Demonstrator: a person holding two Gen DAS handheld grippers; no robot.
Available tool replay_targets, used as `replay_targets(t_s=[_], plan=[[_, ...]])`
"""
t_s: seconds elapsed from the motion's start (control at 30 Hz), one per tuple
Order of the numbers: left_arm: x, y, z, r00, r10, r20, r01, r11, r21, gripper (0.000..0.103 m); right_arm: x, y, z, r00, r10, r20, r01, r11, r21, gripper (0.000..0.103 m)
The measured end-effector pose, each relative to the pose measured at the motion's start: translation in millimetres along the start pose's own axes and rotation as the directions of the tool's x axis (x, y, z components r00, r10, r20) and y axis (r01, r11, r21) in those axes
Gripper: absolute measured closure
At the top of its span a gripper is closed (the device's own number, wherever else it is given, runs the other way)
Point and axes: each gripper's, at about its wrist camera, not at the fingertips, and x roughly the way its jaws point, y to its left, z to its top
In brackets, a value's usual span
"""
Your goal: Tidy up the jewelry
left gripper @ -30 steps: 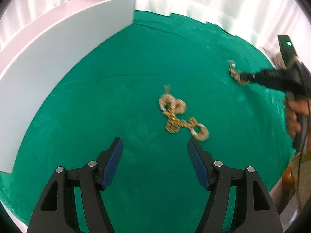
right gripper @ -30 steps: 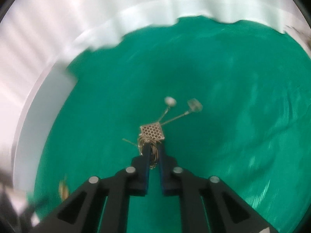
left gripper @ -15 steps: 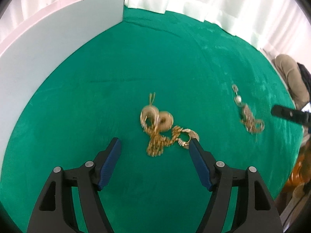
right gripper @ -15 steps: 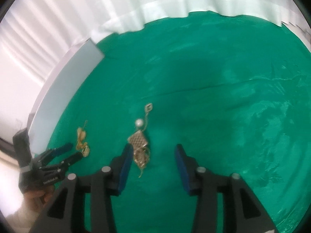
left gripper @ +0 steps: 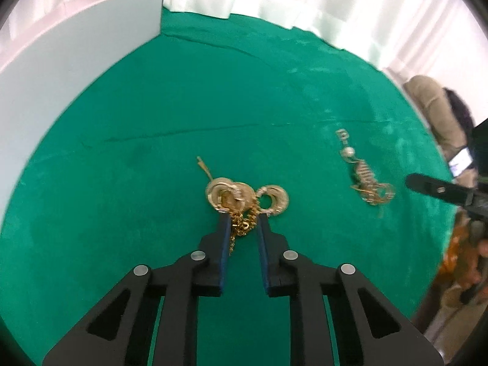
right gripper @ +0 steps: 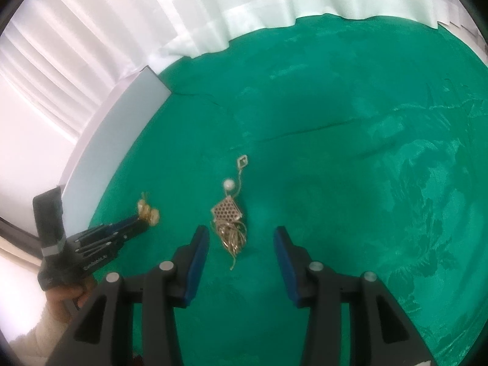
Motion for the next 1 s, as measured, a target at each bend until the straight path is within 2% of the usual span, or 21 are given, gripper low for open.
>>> replay_targets(t_s=[0.07,0.1,0.13,0.23,0.33,0.37,0.4,0.43,0.47,0.53,0.83,0.9,1.0], plan=[[-3,-4,-2,1.0,0.01,0.004,-0.01,0.999,0.031,0.069,-1,1,-3,1.0,-0.011,0.002,0.011,1.0,-0.008,0.058],[-3,-6,-2,0.999,0.039,0.008,-0.04,0.998,0.05,0.046,0,1,-3,1.0,-0.011,0.0,0.011,1.0,-0.01,0.058],[-3,-6,-3,0.998,0.057,0.018,-0.058,0.997,0.056,0.034,1,2,-3,1.0,-0.009,-0.003,0.009,1.0,-0.01,0.058],[4,-8,1,0.997,0.068,0.024,-0.07,0.996,0.057,0.032,4,6,-3,1.0,-0.001,-0.01,0.001,1.0,-0.015,0.058],[16,-17,7,0.995,0.094,0.036,-0.097,0.991,0.092,0.023,5,11,-2,1.0,0.008,-0.008,-0.008,1.0,-0.021,0.058],[18,-20,8,0.994,0.106,0.041,-0.109,0.988,0.107,0.024,5,13,-3,1.0,0.01,-0.007,-0.011,1.0,-0.023,0.058],[20,-25,8,0.992,0.112,0.05,-0.118,0.985,0.128,0.033,5,14,-2,1.0,0.011,-0.006,-0.011,1.0,-0.026,0.058],[20,-27,7,0.992,0.112,0.061,-0.119,0.983,0.141,0.05,4,15,-2,1.0,0.01,-0.004,-0.011,1.0,-0.029,0.058],[18,-28,6,0.993,0.099,0.067,-0.108,0.982,0.153,0.055,4,16,-2,1.0,0.01,-0.003,-0.01,0.999,-0.032,0.058],[13,-25,4,0.997,0.047,0.065,-0.056,0.989,0.139,0.076,3,16,-3,1.0,0.006,0.0,-0.006,0.999,-0.036,0.058],[-21,-17,-7,0.99,0.037,0.133,-0.052,0.993,0.106,0.077,0,12,0,1.0,0.01,0.005,-0.01,1.0,-0.029,0.058],[-30,-19,-9,0.987,0.039,0.156,-0.057,0.992,0.112,0.077,0,9,4,1.0,-0.007,0.008,0.007,1.0,-0.025,0.058],[-43,-22,-9,0.983,0.032,0.182,-0.054,0.992,0.114,0.077,8,7,10,0.998,-0.051,-0.035,0.049,0.997,-0.053,0.058]])
